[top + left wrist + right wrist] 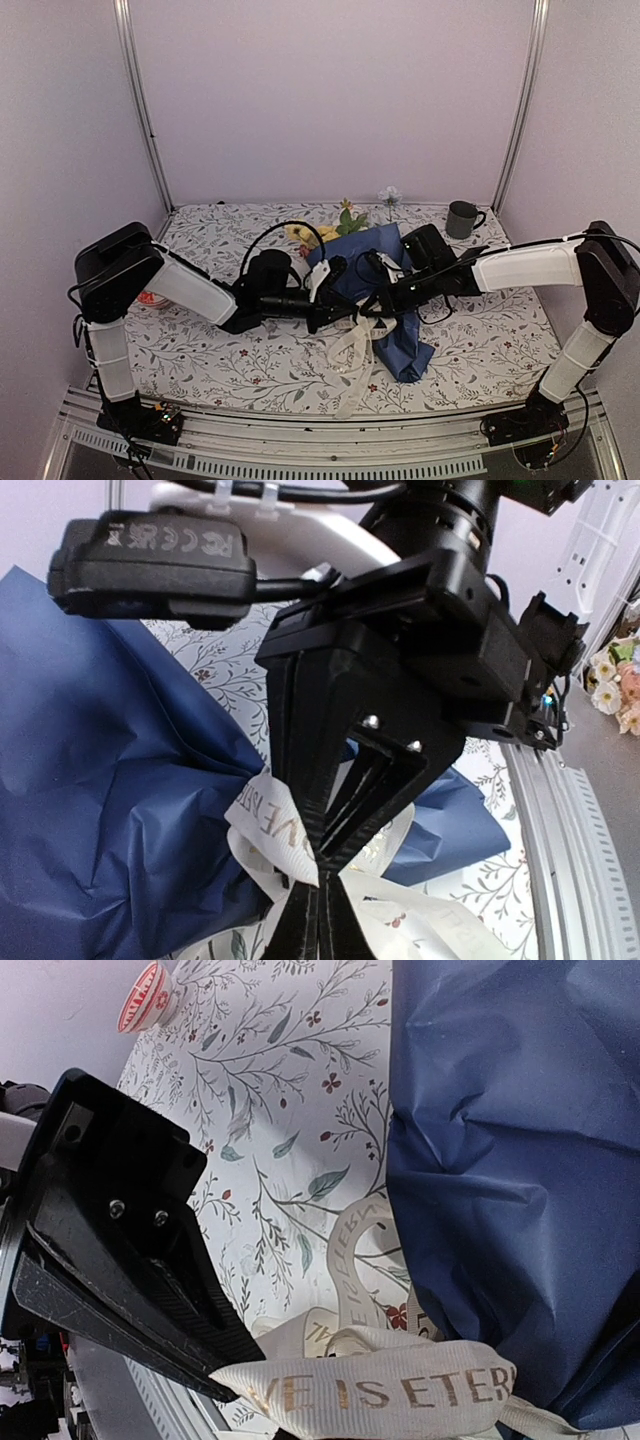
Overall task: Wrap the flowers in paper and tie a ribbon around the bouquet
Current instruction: Cross the half-tied ribbon over the folded bouquet.
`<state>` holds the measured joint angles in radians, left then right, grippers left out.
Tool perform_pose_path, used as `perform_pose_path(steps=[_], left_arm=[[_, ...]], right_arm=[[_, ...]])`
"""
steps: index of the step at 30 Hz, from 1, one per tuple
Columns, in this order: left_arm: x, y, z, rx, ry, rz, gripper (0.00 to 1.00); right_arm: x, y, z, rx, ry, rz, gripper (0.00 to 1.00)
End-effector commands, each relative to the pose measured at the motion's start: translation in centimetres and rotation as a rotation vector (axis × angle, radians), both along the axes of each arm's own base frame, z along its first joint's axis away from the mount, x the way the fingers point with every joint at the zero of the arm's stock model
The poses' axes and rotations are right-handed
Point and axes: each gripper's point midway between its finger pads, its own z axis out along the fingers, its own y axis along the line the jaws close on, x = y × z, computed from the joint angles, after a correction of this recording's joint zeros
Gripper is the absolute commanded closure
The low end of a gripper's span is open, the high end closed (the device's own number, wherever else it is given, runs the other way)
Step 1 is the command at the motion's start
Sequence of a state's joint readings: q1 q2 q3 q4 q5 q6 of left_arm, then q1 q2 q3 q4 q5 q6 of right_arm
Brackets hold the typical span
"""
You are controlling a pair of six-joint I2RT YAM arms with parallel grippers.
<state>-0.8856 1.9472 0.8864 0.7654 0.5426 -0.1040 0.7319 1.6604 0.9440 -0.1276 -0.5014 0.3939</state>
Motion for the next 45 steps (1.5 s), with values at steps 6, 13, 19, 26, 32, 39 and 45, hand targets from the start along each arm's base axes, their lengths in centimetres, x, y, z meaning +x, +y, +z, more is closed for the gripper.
perform_pose_path(steps=[6, 13, 19, 26, 32, 39, 45], left_arm=[[-1.1, -1.7, 0.5, 0.013, -0.047, -0.049, 1.0], [-1.8, -2.5, -1.4, 0.075, -0.042, -0.085, 1.0], [-1.7, -2.9, -2.4, 0.11, -0.027, -0.08, 1.0], [-2.2, -3.7, -3.2, 0.155, -0.034, -0.099, 1.0], [-2.6, -4.0, -3.6, 0.177, -0.051, -0.1, 1.0], [-2.6, -4.4, -3.7, 0.195, -0.063, -0.097, 1.0], [-2.5, -4.3, -3.8, 0.197, -0.065, -0.083, 1.0]], right_arm=[[0.9, -0.6, 0.0, -0.03, 0.003, -0.063, 0.91], [-1.4, -1.1, 1.4, 0.011, 0.111, -0.074, 0.72], [-2.7, -2.3, 1.9, -0.006, 0.177, -0.107, 0.66], [-3.3, -3.9, 2.8, -0.038, 0.181, -0.128, 0.66], [-2.5, -5.3, 4.7, -0.062, 0.113, -0.129, 0.69], [1.1, -2.9, 4.0, -0.109, 0.043, -0.058, 0.76], [1.7, -1.1, 2.4, -0.104, 0.056, 0.052, 0.76]])
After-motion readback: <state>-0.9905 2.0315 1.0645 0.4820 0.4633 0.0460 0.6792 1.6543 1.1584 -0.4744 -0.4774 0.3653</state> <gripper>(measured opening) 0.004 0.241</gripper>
